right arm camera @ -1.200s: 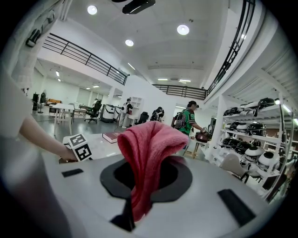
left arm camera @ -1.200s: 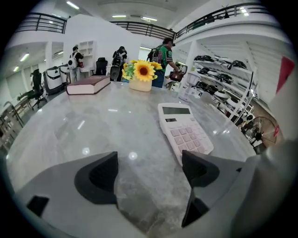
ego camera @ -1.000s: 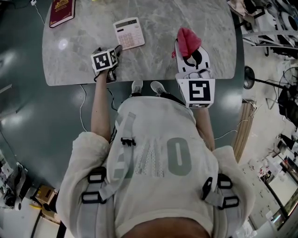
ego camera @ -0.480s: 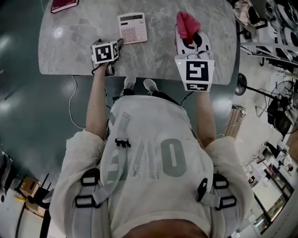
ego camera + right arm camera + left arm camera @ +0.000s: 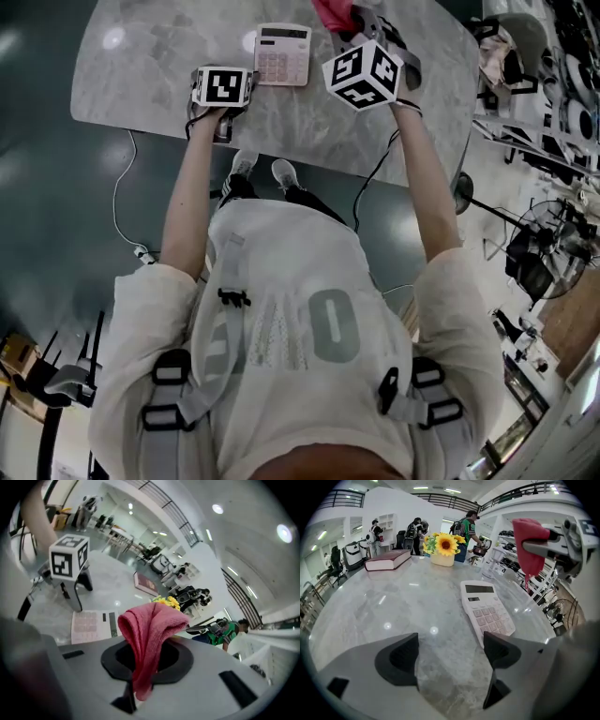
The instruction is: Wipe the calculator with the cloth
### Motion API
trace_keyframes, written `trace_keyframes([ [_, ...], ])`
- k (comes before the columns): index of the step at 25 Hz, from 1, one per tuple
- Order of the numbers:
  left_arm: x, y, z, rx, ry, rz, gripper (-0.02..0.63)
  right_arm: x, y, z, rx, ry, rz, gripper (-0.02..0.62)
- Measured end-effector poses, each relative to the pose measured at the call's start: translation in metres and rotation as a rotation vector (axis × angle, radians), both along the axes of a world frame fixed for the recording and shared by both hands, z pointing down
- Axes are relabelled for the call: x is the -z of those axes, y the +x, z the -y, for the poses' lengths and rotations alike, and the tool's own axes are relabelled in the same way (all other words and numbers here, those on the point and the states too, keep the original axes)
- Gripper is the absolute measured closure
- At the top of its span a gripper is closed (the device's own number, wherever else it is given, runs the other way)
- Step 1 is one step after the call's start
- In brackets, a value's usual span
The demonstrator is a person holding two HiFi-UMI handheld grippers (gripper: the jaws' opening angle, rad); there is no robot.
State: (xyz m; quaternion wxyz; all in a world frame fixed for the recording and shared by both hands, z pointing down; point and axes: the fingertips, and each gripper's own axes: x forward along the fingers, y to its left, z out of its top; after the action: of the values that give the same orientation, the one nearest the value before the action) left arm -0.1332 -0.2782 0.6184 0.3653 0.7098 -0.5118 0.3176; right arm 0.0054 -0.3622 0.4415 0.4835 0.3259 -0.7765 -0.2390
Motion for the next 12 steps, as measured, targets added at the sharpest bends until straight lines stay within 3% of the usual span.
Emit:
trace_keyframes([
  [5, 0.000, 0.002, 0.003, -0.007, -0.007, -0.007, 0.183, -0.060, -0.019, 0.003, 0.133, -0.026, -0.258, 0.541],
  [12, -0.001, 0.002, 0.005, -0.010, -0.012, -0.009, 0.183, -0.117, -0.029, 0.007, 0.199, -0.064, -0.448, 0.541],
])
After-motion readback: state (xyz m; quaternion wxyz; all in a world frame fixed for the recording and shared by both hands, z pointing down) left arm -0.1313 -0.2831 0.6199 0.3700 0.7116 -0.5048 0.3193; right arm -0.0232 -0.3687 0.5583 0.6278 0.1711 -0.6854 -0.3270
